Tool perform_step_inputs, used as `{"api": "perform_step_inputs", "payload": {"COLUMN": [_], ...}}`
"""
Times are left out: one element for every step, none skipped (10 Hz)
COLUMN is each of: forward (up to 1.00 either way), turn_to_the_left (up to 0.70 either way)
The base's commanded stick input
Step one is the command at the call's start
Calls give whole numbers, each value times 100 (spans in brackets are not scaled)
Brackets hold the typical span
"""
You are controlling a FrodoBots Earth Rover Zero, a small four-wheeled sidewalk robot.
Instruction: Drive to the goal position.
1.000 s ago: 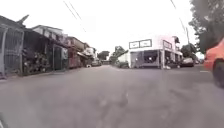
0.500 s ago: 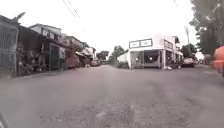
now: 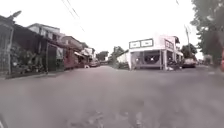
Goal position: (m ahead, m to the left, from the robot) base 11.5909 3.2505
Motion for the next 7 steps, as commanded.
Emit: {"api": "perform_step_inputs", "payload": {"forward": [70,70,70,70,70,70,70], "turn_to_the_left": [0,0,0,0,0,0,0]}}
